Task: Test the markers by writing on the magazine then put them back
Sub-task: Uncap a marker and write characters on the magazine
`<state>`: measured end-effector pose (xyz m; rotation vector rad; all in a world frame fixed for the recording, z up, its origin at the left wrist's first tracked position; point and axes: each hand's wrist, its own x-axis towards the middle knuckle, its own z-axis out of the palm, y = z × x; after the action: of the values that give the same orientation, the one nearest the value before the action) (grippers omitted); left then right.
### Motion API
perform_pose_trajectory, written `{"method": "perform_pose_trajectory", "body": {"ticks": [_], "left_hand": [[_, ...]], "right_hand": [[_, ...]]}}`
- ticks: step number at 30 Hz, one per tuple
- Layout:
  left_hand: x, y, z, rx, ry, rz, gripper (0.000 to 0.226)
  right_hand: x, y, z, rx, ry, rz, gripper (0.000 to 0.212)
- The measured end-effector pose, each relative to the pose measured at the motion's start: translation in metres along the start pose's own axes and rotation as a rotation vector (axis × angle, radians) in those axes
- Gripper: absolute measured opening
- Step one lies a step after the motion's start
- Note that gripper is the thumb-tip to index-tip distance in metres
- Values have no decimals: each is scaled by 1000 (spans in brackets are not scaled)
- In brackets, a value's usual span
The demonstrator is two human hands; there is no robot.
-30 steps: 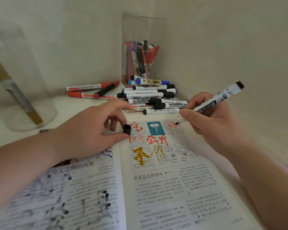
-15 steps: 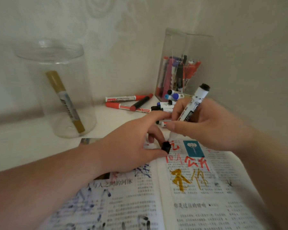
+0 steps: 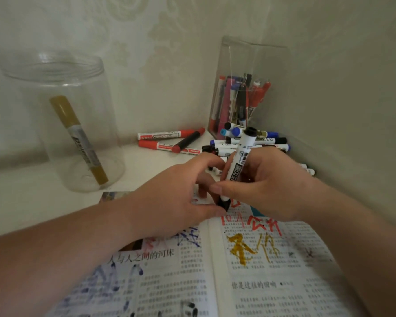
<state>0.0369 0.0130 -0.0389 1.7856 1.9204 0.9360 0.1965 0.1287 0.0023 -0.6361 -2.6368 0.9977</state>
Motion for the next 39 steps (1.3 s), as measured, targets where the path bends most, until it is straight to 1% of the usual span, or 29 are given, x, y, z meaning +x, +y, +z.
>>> {"method": "perform_pose_trajectory", "body": {"ticks": [2,4,5,6,9,11,16,19,20,23,24,25,26,27,28,29,30,31,32,34,35,37,39], "left_hand": [[0,1,0,-28,6,0,61],[0,1,0,-59,8,4,60],[0,1,0,-60,7,8,61],[0,1,0,-54,4,10,61],[0,-1,-1,-47,3,5,61],[1,-1,-1,-49,-1,3,60],[-1,1,1,-43,-1,27,57],[-2,4,-1,-55,-21,36,55],[-2,6,-2,-65,-23,37,54],[-2,9,-5,-101,-26,22,55],[-2,7,-6,-101,-20,16,55],[-2,5,-7,-100,-7,10,54],[-2,3,-9,-105,20,7,49],[-2,0,-12,-118,59,5,42],[-2,-3,-15,-139,108,-1,33],[-2,-5,-18,-165,155,-16,26],[-2,-8,-20,-189,190,-41,22],[-2,-11,-21,-206,208,-72,19],[-1,-13,-21,-213,211,-98,18],[-1,-16,-20,-203,192,-128,20],[-1,-16,-21,-191,185,-131,21],[-2,-16,-21,-189,185,-124,21],[-3,-15,-23,-201,181,-118,14]], "right_hand": [[0,-2,1,-22,-2,26,32],[0,-2,3,-55,-14,37,24],[-1,-2,4,-64,-20,23,17],[-1,-4,4,-67,-23,7,14],[-1,-8,8,-83,-35,-2,21],[-1,-4,10,-81,-24,13,21],[-5,-9,7,-131,-52,96,22],[-8,-11,6,-138,-21,139,27],[-9,-14,6,-142,-6,145,31],[-15,-27,3,-198,-1,167,59],[-16,-29,0,-182,26,152,61],[-15,-31,-7,-125,98,120,63],[-12,-31,-14,-80,216,78,63],[-9,-35,-22,-53,348,7,56],[-2,-43,-27,-36,453,-84,44],[5,-56,-29,-29,509,-173,36],[13,-73,-26,-36,530,-244,35],[21,-89,-19,-74,514,-291,40],[31,-105,-9,-149,461,-315,48],[50,-138,12,-358,311,-273,65],[59,-152,19,-429,242,-238,68],[75,-170,30,-445,160,-170,66],[88,-177,38,-416,149,-124,57]]}}
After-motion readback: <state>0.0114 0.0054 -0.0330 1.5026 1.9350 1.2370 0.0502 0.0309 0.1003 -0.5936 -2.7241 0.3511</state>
